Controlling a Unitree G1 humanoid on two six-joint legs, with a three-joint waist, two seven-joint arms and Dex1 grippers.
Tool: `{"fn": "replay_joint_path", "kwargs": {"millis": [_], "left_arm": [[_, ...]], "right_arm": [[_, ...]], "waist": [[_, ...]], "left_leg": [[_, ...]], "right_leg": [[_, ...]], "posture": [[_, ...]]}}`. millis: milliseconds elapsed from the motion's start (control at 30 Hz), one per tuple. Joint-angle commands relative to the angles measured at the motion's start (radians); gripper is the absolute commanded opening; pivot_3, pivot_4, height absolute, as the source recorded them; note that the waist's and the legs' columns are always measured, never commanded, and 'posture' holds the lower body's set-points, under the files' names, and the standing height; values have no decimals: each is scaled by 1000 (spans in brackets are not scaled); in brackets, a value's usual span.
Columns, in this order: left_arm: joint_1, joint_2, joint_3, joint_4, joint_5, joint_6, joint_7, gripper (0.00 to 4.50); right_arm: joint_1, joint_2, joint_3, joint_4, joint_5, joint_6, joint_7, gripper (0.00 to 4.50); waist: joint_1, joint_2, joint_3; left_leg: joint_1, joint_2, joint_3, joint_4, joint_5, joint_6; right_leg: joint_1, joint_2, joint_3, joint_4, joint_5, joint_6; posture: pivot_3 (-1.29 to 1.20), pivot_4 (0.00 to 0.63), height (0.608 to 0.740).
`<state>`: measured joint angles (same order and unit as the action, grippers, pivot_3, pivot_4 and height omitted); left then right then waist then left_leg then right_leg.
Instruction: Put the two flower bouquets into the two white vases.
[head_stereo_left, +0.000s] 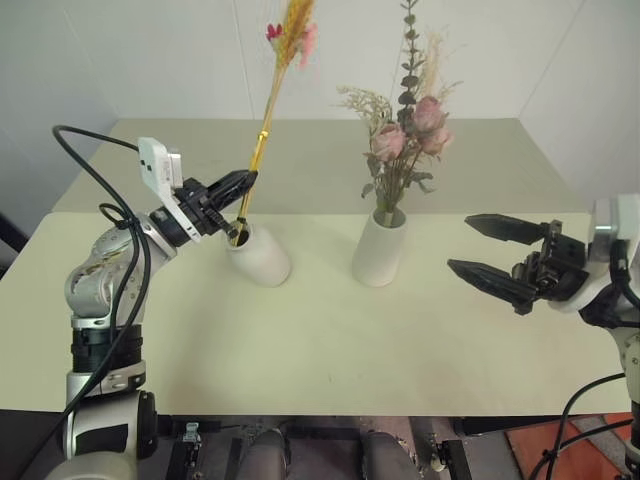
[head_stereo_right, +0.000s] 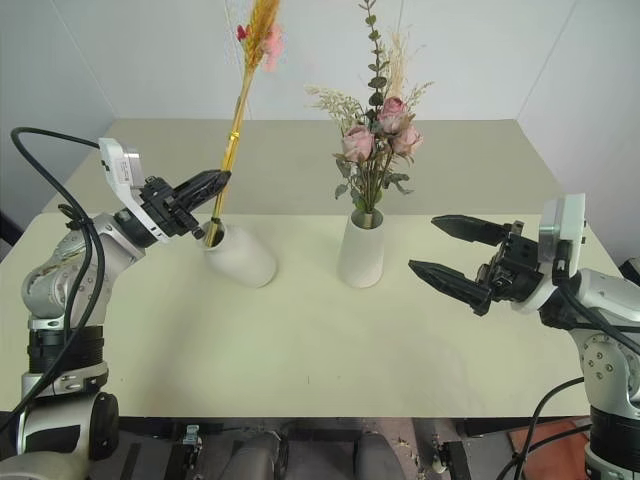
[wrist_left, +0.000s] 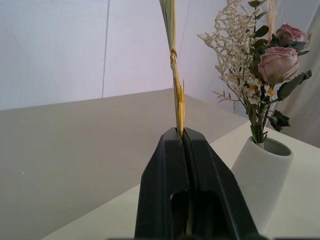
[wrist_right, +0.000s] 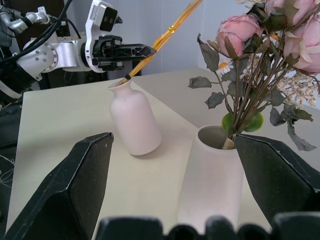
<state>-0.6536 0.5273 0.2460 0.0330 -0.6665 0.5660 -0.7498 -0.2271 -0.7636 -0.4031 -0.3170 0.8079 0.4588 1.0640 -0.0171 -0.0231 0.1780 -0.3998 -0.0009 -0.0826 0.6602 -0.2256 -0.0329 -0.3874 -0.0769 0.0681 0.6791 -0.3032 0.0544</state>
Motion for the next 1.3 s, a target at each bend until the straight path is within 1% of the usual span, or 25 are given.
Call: {"fn": "replay_joint_path", "kwargs": {"millis": [33, 167, 533, 867, 1067, 1300], "left_arm": [[-33, -2, 8, 5, 12, -31, 9, 23], [-48, -12, 9, 17, 20, -48, 19, 23], [-141, -84, -10, 74, 42, -101, 36, 23], [-146, -87, -18, 70, 52, -108, 39, 23], [-83, -97, -49, 54, 119, -183, 33, 23], [-43, -102, -57, 40, 126, -192, 34, 23]], "right_arm": [[-24, -11, -9, -25, 19, -8, -11, 4500], [-20, -7, -7, -32, 18, -8, -17, 4500], [-51, 0, 17, -9, 7, -15, -33, 4500], [-40, 5, 15, -19, 12, -17, -51, 4500], [-39, 9, 16, -19, 10, -20, -57, 4500], [-38, 11, 17, -20, 8, -21, -62, 4500]], "waist": [[0, 0, 0], [0, 0, 0], [0, 0, 0], [0, 0, 0], [-1, 0, 0], [1, -1, 0]], "left_leg": [[0, 0, 0, 0, 0, 0], [0, 0, 0, 0, 0, 0], [-1, 0, 0, 0, 0, 0], [-1, 0, 0, 0, 0, 0], [-1, 0, 0, 0, 0, 0], [-1, 0, 0, 0, 0, 0]], "right_leg": [[0, 0, 0, 0, 0, 0], [0, 0, 0, -1, 0, 0], [0, 0, 0, -1, 0, 0], [0, 0, 0, -1, 0, 0], [0, 0, 0, -1, 0, 0], [0, 0, 0, -1, 0, 0]], "posture": [[0, 150, 740], [0, 150, 740], [0, 150, 740], [0, 150, 740], [0, 150, 740], [0, 150, 740]]}}
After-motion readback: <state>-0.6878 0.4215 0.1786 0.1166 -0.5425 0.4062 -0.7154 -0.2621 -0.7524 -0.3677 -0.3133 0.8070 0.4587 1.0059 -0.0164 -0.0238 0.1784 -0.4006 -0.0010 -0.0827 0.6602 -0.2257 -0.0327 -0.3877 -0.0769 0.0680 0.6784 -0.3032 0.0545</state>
